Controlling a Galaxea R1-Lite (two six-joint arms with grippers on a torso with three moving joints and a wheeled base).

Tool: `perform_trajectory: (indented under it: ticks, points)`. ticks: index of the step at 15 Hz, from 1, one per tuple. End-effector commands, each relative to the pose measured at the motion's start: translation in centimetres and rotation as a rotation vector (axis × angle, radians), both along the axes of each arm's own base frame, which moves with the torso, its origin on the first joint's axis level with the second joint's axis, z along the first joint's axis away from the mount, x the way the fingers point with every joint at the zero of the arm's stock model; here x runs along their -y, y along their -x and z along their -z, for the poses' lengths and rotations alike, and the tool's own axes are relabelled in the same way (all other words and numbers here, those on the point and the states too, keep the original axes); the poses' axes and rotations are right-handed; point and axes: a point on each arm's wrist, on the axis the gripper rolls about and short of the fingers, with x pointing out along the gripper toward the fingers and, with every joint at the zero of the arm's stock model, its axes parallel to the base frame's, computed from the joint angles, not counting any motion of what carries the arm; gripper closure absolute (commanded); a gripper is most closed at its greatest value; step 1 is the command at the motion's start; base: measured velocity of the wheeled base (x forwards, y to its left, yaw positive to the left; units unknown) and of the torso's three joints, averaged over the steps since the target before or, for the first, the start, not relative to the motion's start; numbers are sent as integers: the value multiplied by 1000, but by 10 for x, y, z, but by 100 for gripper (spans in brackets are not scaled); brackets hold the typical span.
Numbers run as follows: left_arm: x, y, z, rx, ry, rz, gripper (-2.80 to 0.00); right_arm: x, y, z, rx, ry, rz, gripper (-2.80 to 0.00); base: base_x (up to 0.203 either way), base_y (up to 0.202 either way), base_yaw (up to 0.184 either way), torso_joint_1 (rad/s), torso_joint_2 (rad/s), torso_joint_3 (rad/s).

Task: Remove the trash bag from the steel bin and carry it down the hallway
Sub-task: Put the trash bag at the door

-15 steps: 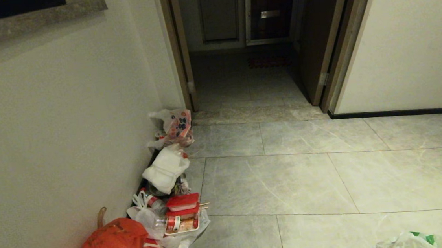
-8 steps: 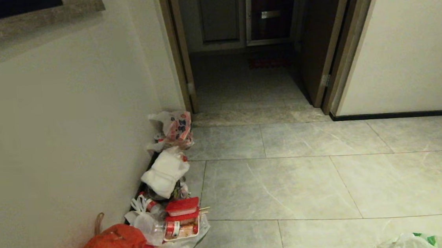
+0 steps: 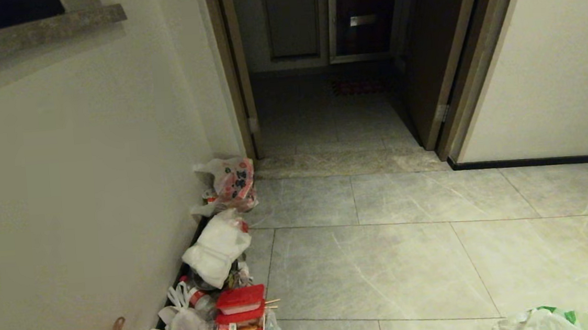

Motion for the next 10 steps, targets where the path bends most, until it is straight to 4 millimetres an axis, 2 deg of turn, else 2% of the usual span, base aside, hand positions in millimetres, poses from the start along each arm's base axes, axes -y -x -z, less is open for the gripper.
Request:
perform_trajectory:
  ticks: [1, 10]
  points:
    - [0, 0, 0, -1, 1, 0, 0, 0, 0, 1, 1, 0, 0, 0, 0, 0, 0, 0, 0, 0]
    - [0, 0, 0, -1, 1, 0, 0, 0, 0, 1, 2, 2, -1, 0, 0, 0, 0, 0, 0, 0]
